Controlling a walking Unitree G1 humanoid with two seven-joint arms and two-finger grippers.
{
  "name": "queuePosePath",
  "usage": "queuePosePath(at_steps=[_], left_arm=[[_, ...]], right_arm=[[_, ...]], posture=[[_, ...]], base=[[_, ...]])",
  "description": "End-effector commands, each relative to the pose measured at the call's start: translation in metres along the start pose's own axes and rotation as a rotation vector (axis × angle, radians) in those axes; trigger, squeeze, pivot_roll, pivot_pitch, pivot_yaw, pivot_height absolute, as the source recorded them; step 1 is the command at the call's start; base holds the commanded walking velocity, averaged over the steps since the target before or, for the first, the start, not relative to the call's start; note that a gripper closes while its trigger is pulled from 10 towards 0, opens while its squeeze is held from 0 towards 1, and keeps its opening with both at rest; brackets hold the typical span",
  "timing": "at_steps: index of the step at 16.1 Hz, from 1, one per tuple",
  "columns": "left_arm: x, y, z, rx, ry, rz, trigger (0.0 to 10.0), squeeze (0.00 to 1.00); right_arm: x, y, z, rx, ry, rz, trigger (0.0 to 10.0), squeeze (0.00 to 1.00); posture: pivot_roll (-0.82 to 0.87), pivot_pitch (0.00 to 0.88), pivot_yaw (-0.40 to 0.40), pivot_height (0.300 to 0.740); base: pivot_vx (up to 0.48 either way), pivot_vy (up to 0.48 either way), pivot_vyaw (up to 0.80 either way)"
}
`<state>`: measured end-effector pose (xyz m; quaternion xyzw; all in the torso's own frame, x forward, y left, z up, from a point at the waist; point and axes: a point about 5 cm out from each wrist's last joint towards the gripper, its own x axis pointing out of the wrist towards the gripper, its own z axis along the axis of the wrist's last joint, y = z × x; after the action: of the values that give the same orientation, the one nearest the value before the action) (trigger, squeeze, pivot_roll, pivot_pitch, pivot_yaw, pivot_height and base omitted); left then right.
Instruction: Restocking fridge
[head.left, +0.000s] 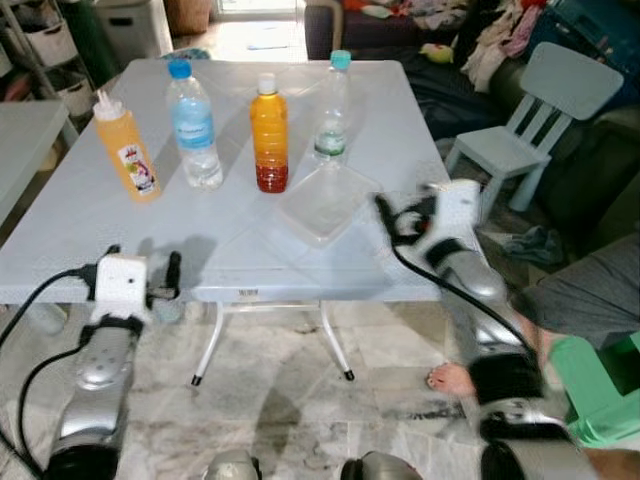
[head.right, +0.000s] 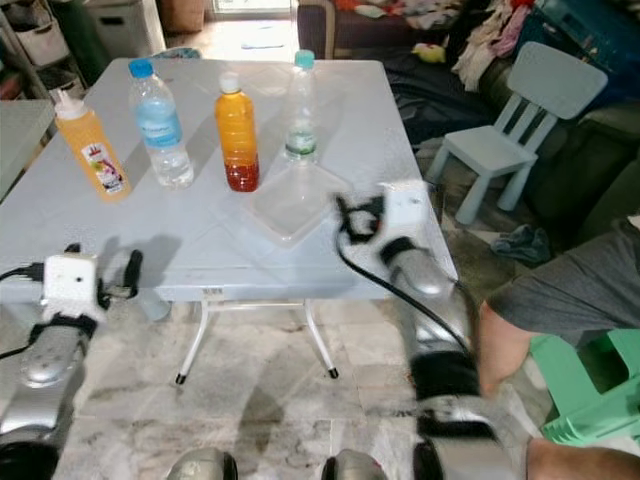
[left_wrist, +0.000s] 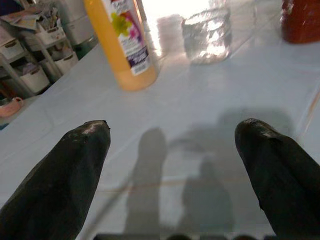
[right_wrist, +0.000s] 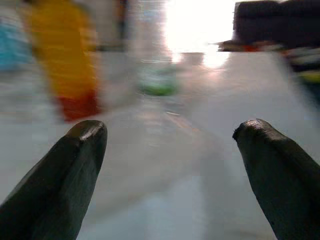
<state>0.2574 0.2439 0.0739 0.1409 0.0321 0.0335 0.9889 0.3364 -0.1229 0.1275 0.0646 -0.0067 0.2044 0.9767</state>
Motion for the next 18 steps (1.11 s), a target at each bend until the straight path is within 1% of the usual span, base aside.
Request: queuePosePath(at_steps=[1,4,6,8,11,13,15,16,17,18], left_arm=[[-0.002,0.002,0.004,0.014,-0.011,0.003,10.0,0.0],[-0.003,0.002,0.007,0.032,-0.021,-0.02,10.0,0.0],[-0.004,0.003,0.009,0.041,-0.025,-0.029,10.0,0.0],[-0.004,0.005,0.009,0.045,-0.025,-0.031,10.0,0.0],[-0.004,0.004,0.011,0.049,-0.024,-0.037,10.0,0.0],[-0.003,0.0,0.013,0.044,-0.026,-0.048,10.0,0.0],[-0.003,-0.001,0.014,0.043,-0.028,-0.054,10.0,0.0],[-0.003,-0.001,0.014,0.042,-0.027,-0.055,10.0,0.0],[-0.003,-0.001,0.013,0.042,-0.026,-0.056,10.0,0.0],[-0.003,-0.001,0.013,0.041,-0.024,-0.058,10.0,0.0]], right_arm=[[0.008,0.018,0.002,0.063,-0.004,0.105,10.0,0.0],[0.016,0.034,-0.006,0.117,0.005,0.145,10.0,0.0],[0.016,0.035,-0.01,0.147,0.02,0.111,10.0,0.0],[0.016,0.037,-0.013,0.149,0.03,0.12,10.0,0.0],[0.013,0.042,-0.02,0.146,0.068,0.187,10.0,0.0],[0.008,0.044,-0.025,0.144,0.096,0.235,10.0,0.0],[0.005,0.04,-0.02,0.151,0.051,0.172,10.0,0.0],[0.0,0.039,-0.015,0.123,-0.004,0.138,10.0,0.0],[-0.004,0.039,-0.012,0.095,-0.037,0.122,10.0,0.0],[-0.007,0.038,-0.008,0.042,-0.07,0.108,10.0,0.0]], posture=[[0.1,0.046,-0.005,0.74],[0.12,0.059,0.008,0.74],[0.12,0.067,0.016,0.74],[0.13,0.069,0.022,0.74],[0.13,0.07,0.025,0.74],[0.13,0.07,0.026,0.74],[0.13,0.07,0.026,0.74],[0.13,0.072,0.027,0.74],[0.13,0.072,0.029,0.74],[0.12,0.071,0.031,0.74]], base=[[0.0,0.0,0.0],[0.0,0.0,0.0],[0.0,0.0,0.0],[0.0,0.0,0.0],[0.0,0.0,0.0],[0.0,0.0,0.0],[0.0,0.0,0.0],[0.0,0.0,0.0],[0.0,0.0,0.0],[0.0,0.0,0.0]])
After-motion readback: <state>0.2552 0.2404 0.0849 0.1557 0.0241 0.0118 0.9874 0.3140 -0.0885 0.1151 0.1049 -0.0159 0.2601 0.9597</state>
